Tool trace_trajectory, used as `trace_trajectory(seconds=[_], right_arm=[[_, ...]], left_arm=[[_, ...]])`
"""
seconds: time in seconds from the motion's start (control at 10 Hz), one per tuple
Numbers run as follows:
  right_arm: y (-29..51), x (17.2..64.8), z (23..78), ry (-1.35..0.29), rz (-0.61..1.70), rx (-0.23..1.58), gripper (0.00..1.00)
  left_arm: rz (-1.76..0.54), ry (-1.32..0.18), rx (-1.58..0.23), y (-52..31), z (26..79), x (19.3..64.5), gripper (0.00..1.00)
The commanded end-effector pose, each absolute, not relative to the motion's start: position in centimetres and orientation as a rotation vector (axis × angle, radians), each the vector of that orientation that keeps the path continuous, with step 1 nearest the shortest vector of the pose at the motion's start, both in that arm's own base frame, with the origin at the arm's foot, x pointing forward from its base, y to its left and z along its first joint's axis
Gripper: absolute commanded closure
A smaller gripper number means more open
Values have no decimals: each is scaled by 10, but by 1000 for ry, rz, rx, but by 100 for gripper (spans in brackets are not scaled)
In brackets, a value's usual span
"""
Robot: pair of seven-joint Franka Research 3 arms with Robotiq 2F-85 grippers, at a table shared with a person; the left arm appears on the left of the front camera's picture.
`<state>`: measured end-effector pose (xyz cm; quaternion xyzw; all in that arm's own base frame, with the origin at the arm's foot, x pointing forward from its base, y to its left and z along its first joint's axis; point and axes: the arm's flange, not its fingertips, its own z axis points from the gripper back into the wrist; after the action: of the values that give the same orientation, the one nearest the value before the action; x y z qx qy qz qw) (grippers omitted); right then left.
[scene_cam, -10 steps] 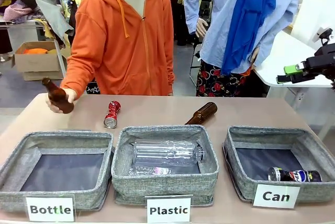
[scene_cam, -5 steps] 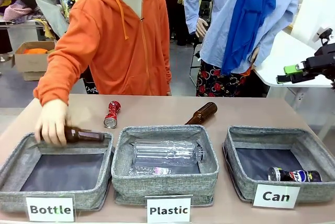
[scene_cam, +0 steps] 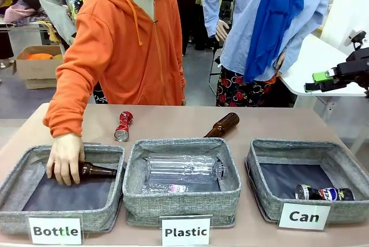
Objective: Sort the can waste into the basket.
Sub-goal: Pick up the can waste from the table and place it in the right Fabric basket.
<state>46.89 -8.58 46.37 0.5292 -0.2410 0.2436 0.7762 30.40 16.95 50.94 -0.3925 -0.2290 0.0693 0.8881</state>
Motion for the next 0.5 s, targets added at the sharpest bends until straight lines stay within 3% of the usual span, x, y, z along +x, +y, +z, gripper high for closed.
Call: trace_trajectory(seconds=[0.0,0.4], right_arm=[[-85,465,464,-529,524,1128,0],[-85,465,464,-529,524,1128,0]], left_arm=[[173,-492,-817,196,513,300,0],[377,-629,-850,267,500,210,0]])
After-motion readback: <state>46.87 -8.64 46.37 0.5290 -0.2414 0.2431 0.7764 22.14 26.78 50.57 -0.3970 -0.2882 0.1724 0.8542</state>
